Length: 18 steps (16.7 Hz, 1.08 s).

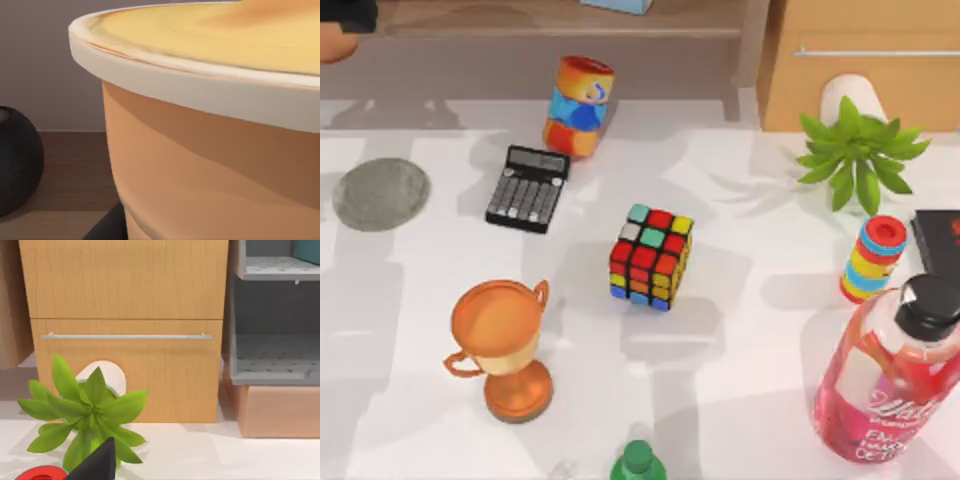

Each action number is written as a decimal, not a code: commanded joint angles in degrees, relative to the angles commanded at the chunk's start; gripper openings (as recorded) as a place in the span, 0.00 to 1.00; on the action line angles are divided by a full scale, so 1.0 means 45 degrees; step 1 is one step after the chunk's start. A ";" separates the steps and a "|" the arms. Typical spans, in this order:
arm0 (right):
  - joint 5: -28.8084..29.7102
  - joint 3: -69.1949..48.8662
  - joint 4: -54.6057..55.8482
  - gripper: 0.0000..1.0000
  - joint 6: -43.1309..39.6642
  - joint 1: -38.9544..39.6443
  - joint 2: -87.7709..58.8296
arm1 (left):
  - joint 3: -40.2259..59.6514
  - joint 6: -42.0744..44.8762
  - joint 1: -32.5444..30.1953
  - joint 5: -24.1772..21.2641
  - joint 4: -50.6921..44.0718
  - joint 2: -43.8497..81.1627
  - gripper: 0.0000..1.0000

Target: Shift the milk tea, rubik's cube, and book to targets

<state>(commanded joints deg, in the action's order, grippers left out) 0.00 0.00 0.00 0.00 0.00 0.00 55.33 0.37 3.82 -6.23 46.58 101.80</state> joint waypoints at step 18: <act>0.0000 0.0000 0.0000 1.00 0.0000 0.0000 0.0000 | -0.3855 -0.0002 -0.0300 0.0314 0.7082 0.3151 0.00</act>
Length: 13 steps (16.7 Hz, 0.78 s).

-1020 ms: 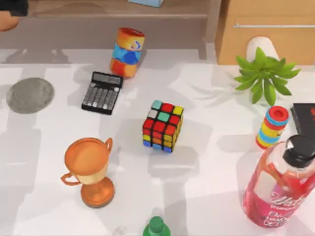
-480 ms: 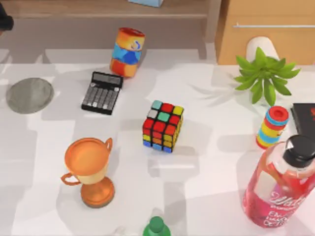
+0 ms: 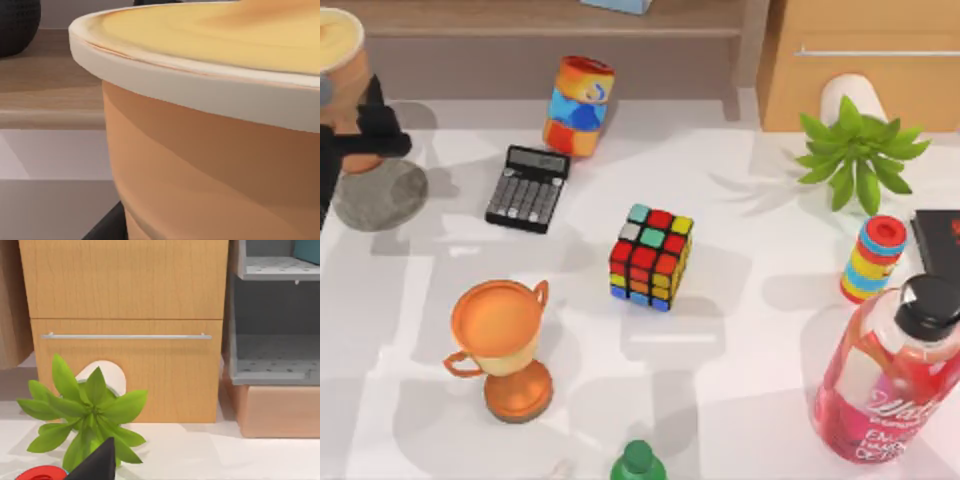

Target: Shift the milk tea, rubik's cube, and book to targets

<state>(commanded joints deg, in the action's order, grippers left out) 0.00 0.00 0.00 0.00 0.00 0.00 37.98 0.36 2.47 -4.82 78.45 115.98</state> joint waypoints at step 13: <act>0.0000 0.0000 0.0000 1.00 0.0000 0.0000 0.0000 | 0.0032 -0.0012 -0.0030 -0.0016 0.1679 0.1756 0.00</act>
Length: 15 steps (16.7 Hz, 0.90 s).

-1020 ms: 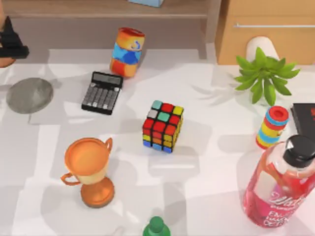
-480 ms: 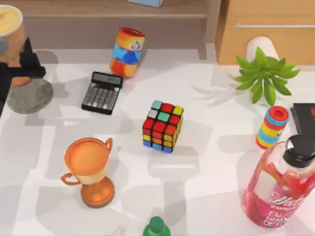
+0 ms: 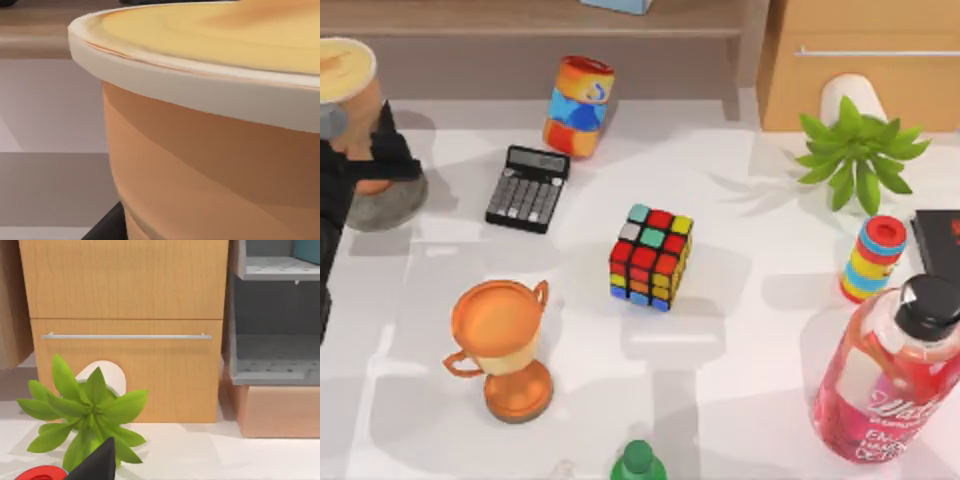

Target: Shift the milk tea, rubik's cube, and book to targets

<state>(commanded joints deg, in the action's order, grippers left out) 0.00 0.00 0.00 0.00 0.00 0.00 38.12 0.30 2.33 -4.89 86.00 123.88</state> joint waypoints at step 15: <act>0.0000 0.0000 0.0000 1.00 0.0000 0.0000 0.0000 | 0.0000 0.0000 0.0000 0.0000 0.0000 0.0000 0.90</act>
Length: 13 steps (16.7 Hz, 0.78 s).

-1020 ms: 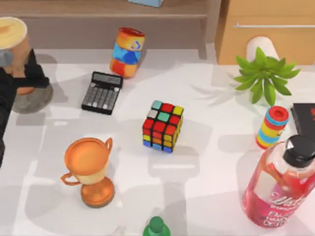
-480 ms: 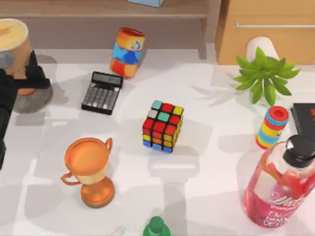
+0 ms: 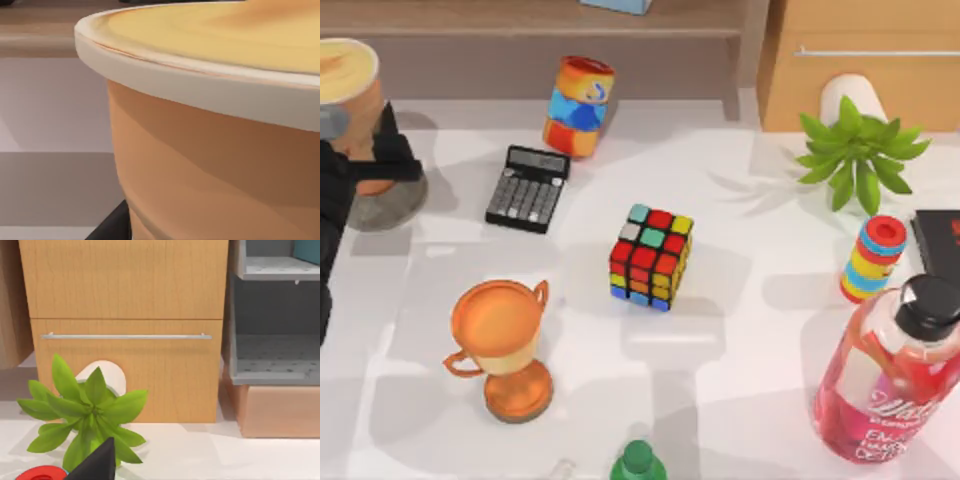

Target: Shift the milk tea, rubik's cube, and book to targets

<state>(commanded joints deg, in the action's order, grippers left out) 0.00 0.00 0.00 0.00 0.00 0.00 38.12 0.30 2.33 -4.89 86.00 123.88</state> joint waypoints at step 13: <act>0.0000 0.0000 0.0000 1.00 0.0000 0.0000 0.0000 | -0.0492 0.0002 0.0044 -0.0029 0.0345 -0.0175 1.00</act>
<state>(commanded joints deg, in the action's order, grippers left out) 0.00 0.00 0.00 0.00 0.00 0.00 35.91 0.31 2.53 -5.02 87.55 123.10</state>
